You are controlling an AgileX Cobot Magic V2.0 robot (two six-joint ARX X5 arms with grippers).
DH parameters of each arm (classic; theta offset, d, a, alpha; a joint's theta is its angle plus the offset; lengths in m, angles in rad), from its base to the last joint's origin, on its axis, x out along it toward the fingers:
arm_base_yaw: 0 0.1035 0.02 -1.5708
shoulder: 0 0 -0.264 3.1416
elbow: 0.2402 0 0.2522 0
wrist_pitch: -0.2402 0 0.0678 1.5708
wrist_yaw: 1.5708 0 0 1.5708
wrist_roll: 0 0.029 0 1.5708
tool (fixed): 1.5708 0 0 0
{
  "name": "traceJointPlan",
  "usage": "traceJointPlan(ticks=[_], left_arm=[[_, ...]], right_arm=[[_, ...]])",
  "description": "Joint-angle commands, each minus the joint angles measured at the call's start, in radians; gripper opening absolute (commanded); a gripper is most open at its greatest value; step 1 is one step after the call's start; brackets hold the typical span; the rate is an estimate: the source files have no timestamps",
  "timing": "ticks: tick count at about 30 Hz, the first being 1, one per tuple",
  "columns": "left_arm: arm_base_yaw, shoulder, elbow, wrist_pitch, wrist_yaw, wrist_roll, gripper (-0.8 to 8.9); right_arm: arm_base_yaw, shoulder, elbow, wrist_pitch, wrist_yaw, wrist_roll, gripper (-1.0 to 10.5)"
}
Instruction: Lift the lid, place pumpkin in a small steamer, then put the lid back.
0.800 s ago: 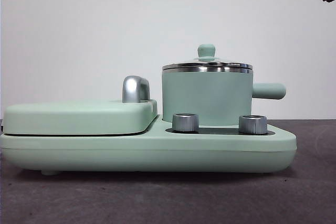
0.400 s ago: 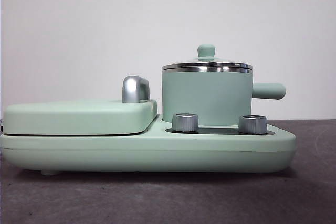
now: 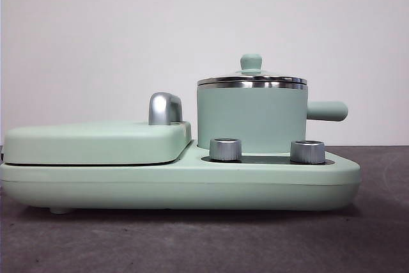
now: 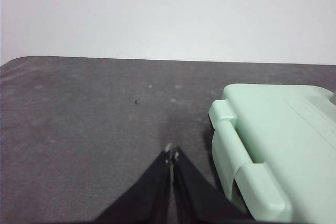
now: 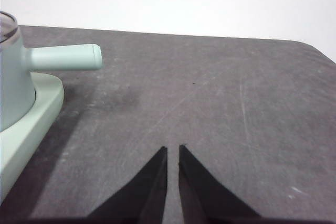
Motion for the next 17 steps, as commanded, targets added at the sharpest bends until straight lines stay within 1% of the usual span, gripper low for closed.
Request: traceJointPlan(ticks=[1,3,9,17], left_arm=[[0.001,-0.001,-0.02,0.009,-0.004,-0.008,0.07],[0.001,-0.001,-0.02,0.009,-0.004,-0.008,0.07],[0.001,-0.001,-0.02,0.01,-0.004,-0.008,0.07],[0.001,-0.001,-0.02,0.01,-0.004,-0.008,0.07]], right_arm=[[-0.003,-0.023,-0.036,0.063,-0.003,-0.002,0.3],[-0.004,-0.023,-0.074,0.128,-0.003,0.017,0.3],[-0.004,-0.023,-0.072,0.108,-0.003,0.035,0.3],[-0.003,-0.023,-0.072,0.122,-0.001,0.034,0.3]])
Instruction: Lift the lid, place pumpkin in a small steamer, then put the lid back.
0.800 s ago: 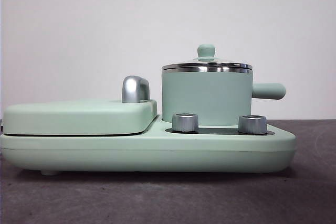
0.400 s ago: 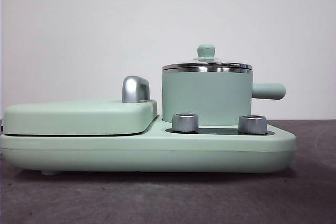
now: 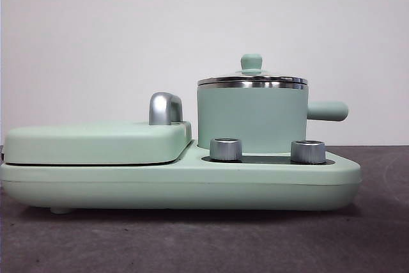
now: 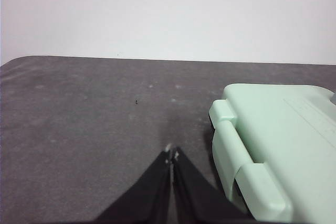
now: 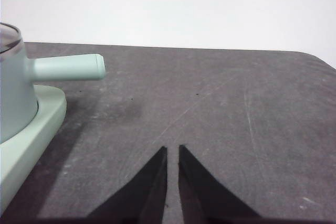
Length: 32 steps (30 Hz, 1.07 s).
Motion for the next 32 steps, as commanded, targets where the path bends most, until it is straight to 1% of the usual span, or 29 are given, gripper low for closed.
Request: traceJointPlan(ticks=[1,32], left_arm=[[0.001,-0.001,-0.02,0.01,-0.003,-0.008,0.07],[0.001,-0.001,-0.02,0.01,-0.003,-0.008,0.07]], right_arm=[[-0.002,-0.002,-0.004,0.02,0.0,0.014,0.3],[-0.002,-0.002,-0.004,0.034,0.0,0.014,0.3]])
